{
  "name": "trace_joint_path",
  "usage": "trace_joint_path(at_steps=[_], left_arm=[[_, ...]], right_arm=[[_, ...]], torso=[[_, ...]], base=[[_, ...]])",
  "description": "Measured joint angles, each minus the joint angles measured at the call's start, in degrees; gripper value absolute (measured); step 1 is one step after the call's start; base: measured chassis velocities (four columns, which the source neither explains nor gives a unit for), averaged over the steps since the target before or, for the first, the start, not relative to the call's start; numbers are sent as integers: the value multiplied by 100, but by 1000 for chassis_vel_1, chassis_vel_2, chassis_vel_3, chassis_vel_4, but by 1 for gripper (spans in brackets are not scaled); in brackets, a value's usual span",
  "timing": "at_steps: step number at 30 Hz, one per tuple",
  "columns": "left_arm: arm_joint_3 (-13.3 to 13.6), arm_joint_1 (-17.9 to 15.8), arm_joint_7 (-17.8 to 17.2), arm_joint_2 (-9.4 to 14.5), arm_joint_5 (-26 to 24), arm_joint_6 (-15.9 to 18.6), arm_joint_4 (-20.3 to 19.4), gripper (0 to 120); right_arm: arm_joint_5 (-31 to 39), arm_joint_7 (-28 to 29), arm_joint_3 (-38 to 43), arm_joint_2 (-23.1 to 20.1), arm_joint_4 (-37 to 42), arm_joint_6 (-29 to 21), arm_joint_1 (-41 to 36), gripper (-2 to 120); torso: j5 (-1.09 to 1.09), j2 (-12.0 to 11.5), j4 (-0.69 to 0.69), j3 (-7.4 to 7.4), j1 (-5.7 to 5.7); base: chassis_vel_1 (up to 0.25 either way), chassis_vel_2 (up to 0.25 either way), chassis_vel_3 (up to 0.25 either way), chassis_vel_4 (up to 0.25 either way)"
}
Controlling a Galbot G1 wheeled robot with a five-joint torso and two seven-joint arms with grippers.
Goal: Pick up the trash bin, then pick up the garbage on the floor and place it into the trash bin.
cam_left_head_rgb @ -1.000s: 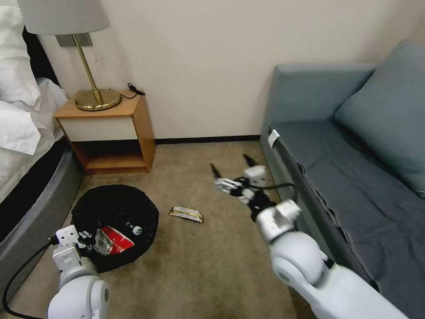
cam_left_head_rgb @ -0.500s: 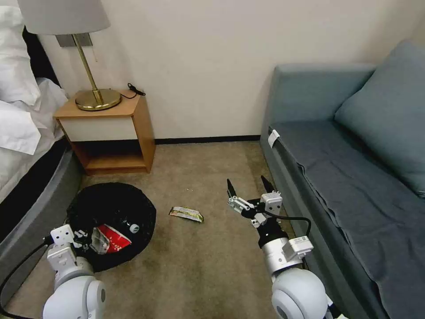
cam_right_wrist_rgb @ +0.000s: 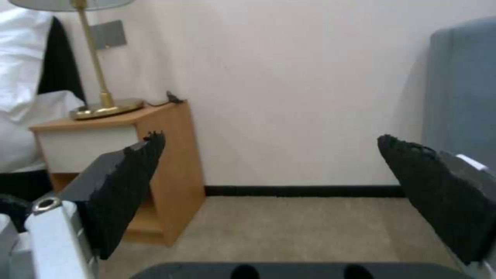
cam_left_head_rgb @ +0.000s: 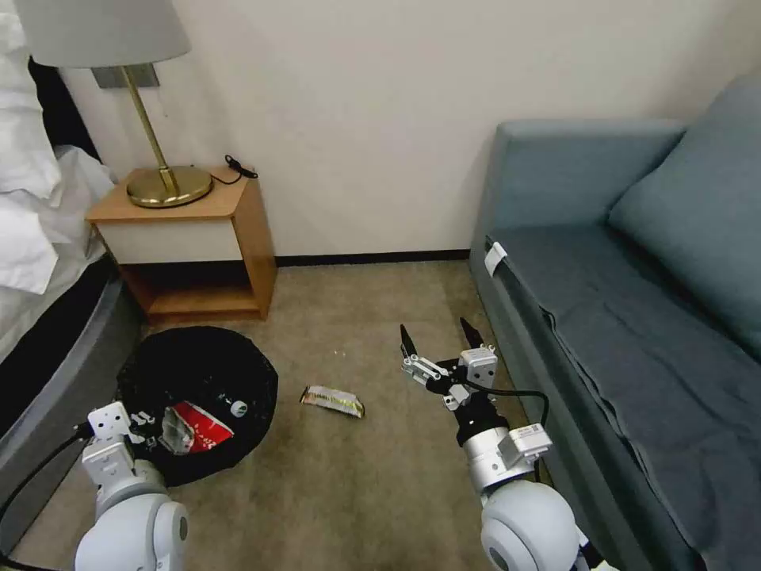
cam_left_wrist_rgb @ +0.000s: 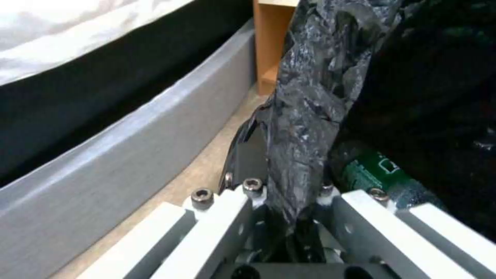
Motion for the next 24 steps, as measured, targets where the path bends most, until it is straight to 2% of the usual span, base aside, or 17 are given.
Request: trace_joint_path(at_steps=[6, 9, 24], left_arm=[[3, -3, 0, 0, 0, -21, 26, 2], [5, -5, 2, 0, 0, -26, 30, 2], [-10, 20, -2, 0, -8, -55, -1, 2]], right_arm=[[-37, -39, -32, -1, -66, 48, 34, 100], [-36, -94, -72, -28, -124, 71, 117, 100], [23, -136, -244, -93, -304, 34, 301, 100]], torso=[[0, 0, 0, 0, 0], [-1, 0, 0, 1, 1], [0, 0, 0, -1, 0]], base=[[-211, 201, 215, -211], [-98, 124, 104, -78], [-15, 15, 16, -15]])
